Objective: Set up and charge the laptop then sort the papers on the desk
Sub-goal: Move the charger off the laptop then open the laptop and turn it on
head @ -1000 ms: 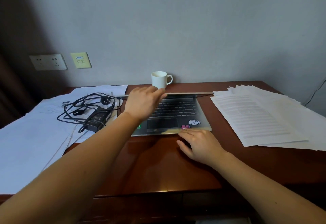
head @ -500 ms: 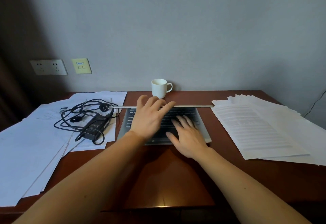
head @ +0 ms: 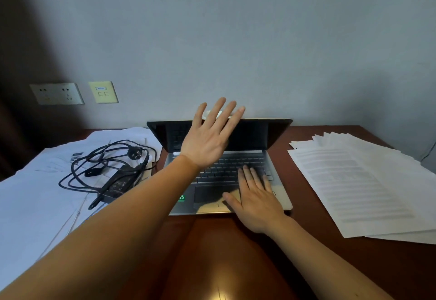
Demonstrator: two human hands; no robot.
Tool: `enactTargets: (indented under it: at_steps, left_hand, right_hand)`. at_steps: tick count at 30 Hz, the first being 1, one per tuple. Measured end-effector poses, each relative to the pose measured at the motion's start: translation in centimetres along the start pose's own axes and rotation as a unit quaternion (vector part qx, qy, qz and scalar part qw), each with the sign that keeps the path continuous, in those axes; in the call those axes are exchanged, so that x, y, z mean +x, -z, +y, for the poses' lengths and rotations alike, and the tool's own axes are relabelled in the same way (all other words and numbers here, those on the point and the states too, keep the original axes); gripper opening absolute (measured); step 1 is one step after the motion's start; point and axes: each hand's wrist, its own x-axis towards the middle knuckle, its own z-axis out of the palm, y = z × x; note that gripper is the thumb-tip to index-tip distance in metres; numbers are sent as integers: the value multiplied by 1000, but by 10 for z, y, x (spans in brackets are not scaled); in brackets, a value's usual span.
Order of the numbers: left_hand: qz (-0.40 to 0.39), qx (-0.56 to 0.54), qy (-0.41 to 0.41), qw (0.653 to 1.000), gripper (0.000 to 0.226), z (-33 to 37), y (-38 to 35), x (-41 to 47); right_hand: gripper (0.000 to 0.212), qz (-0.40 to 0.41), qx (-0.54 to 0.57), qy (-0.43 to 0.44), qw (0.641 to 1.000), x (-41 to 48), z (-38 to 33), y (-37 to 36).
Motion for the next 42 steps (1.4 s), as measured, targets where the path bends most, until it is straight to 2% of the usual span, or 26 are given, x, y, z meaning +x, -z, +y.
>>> enactTargets:
  at_steps: [3,10,13,18,21,24,28,33,38,42]
  left_hand:
    - [-21,11,25,999,78,-3,-8,19]
    - [-64,0,115,991,77,-5,-38,62]
    - [-83,-17,134,987,76,-9,-47,75]
    - [-104,-34,159,981,76,-13,-59,86]
    - [-111,-36,161,980,75,-16,-65,90]
    - [-116,-37,162,979,74,-20,-70,93]
    - [-140,-40,170,975,74,-23,-78,98]
    - [-174,-61,173,968,73,-28,-86,107]
    - [-199,-80,169,962,71,-34,-93,113]
    - [-189,-83,175,963,70,-37,-91,106]
  right_hand:
    - [101,-2,21,-18,1000,0,-2,2]
    - [85,5,-19,-30,999,0,-4,-2]
    - [82,20,-47,11,999,4,-4,-3]
    - [78,-23,-43,76,996,10,3,1]
    - [84,-42,5,63,997,12,4,2]
    - [94,-59,84,2,995,19,0,6]
    - [88,-34,41,-42,998,20,-9,4]
    - [86,-18,-10,-4,1000,21,-11,-2]
    - [87,-12,1,34,999,24,-8,-5]
    - [91,-21,9,36,999,24,-8,-6]
